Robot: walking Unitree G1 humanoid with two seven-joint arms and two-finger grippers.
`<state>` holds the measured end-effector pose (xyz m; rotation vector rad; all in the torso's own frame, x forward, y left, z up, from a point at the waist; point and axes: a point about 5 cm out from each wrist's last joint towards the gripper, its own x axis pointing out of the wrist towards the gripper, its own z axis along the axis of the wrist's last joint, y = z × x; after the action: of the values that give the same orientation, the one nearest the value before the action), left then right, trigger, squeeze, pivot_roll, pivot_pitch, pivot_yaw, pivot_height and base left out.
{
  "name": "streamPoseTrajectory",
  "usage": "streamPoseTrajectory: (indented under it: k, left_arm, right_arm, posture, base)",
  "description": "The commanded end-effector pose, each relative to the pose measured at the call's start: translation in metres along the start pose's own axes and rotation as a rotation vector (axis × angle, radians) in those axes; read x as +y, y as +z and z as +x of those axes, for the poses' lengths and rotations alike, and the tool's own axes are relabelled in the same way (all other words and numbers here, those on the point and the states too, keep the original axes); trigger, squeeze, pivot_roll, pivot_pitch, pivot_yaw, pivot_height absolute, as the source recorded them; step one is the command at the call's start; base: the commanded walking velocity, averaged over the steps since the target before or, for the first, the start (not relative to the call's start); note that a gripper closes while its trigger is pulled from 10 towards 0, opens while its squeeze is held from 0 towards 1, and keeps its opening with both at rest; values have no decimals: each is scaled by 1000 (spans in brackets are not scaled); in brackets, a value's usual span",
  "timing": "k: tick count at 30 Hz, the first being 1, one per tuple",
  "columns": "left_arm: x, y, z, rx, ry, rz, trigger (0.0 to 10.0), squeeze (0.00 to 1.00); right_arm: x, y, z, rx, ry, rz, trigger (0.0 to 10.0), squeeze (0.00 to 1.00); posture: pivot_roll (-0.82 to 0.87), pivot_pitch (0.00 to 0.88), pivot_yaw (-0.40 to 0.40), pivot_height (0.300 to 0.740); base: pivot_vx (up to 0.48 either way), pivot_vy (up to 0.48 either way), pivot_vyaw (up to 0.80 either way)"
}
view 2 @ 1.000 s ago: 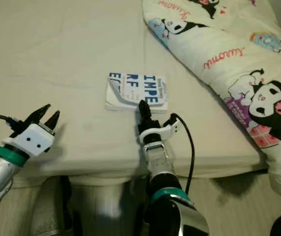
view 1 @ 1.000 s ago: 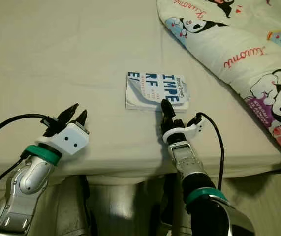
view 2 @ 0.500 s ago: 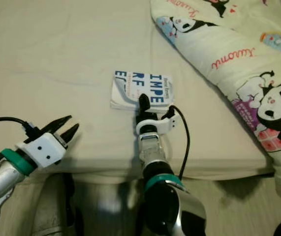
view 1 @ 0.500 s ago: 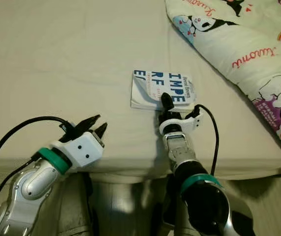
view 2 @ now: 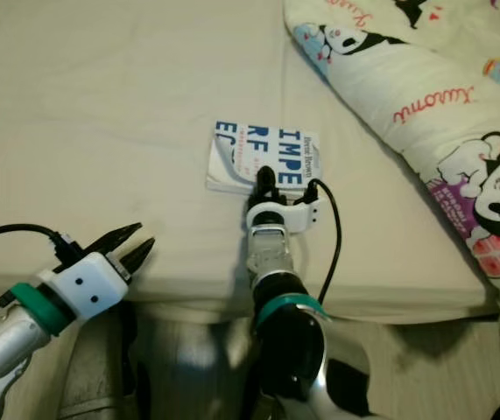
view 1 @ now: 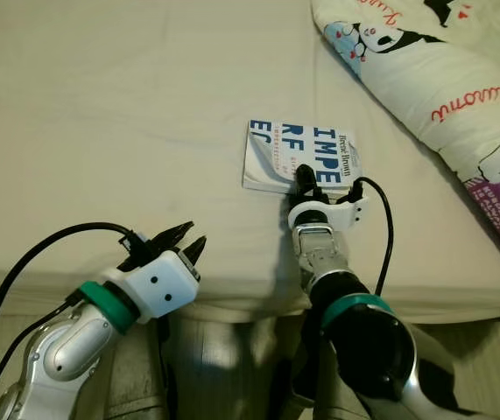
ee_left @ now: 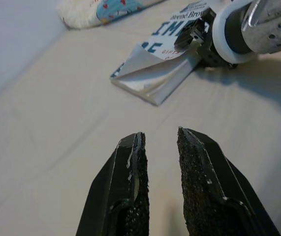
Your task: Clean up the room
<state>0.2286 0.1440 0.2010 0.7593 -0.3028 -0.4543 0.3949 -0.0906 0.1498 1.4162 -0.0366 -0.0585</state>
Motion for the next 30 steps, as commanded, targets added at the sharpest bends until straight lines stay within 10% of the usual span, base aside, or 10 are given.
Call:
streamPoseTrajectory:
  k: [1,11,21,27,30]
  left_arm:
    - [-5,0,-4,16,-13,-8,10000,0]
    - [-3,0,-2,20,0,-6,10000,0]
    - [2,-4,2,25,15,15,10000,0]
    - [15,-7,7,18,63,50,10000,0]
    - [39,-8,12,4,150,92,10000,0]
  right_arm:
    - [-8,-18,-6,59,-57,28,0,0]
    - [-6,-20,-7,61,-23,52,0,0]
    - [46,-42,-7,182,432,217,0,0]
    - [51,-46,-12,249,562,136,0,0]
    - [56,-39,-22,362,798,-108,0,0]
  posture:
    - [458,384,-44,509]
    - [455,381,-41,509]
    - [410,351,-40,509]
    - [354,324,-39,509]
    - [311,288,-29,509]
  base:
    - [0,0,0]
    - [0,0,0]
    - [0,0,0]
    - [0,0,0]
    - [0,0,0]
